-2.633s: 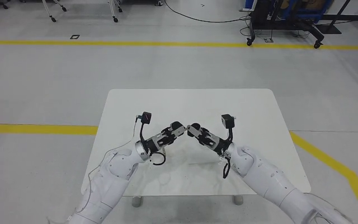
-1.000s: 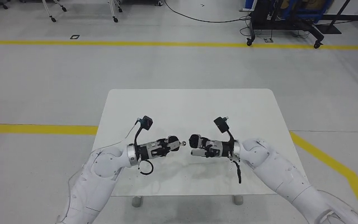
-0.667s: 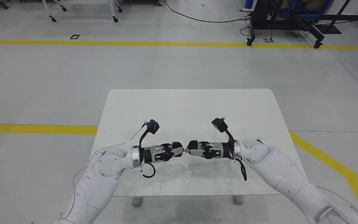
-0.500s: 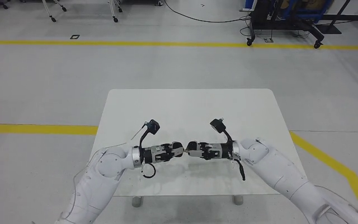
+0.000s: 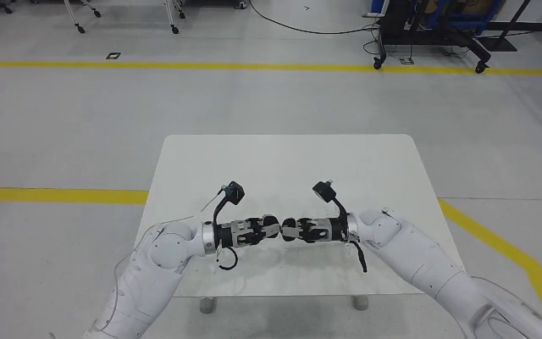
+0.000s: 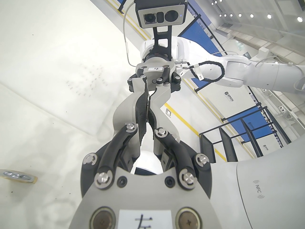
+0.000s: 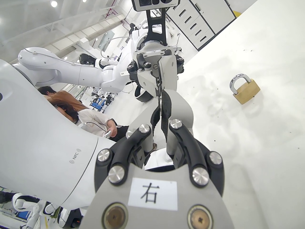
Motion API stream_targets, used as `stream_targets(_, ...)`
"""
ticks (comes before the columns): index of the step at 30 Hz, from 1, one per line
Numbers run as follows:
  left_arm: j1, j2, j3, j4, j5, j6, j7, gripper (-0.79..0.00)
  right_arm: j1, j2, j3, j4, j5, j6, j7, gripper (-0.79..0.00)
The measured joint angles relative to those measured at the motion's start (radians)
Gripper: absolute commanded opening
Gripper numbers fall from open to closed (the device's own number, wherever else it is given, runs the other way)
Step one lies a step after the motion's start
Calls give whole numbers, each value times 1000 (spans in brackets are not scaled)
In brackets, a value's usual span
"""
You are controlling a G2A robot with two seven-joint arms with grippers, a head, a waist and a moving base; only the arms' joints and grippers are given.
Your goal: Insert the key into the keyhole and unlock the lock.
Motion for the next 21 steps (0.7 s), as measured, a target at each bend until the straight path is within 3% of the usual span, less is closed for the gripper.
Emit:
stream_targets(1,0,1,1,0,1,1,1,-557,1,0,-1,1,1,0,0,-785)
stream_targets(2,0,1,2,1,-1,3,8,0,2,0,-1,2,2,0,0,-785)
stream_targets(10,10,14,-48,-16,30,12,69,0,-8,7,24,15,-3,0,0,-785)
stream_targets(16,88,39,-126,-162,364,150,118,0,-49,35,140,51,-4,0,-38,-785)
stream_targets(21,171,49,-107,-279,703,334,109,0,-107,59,247,33,-44,0,-80,-785)
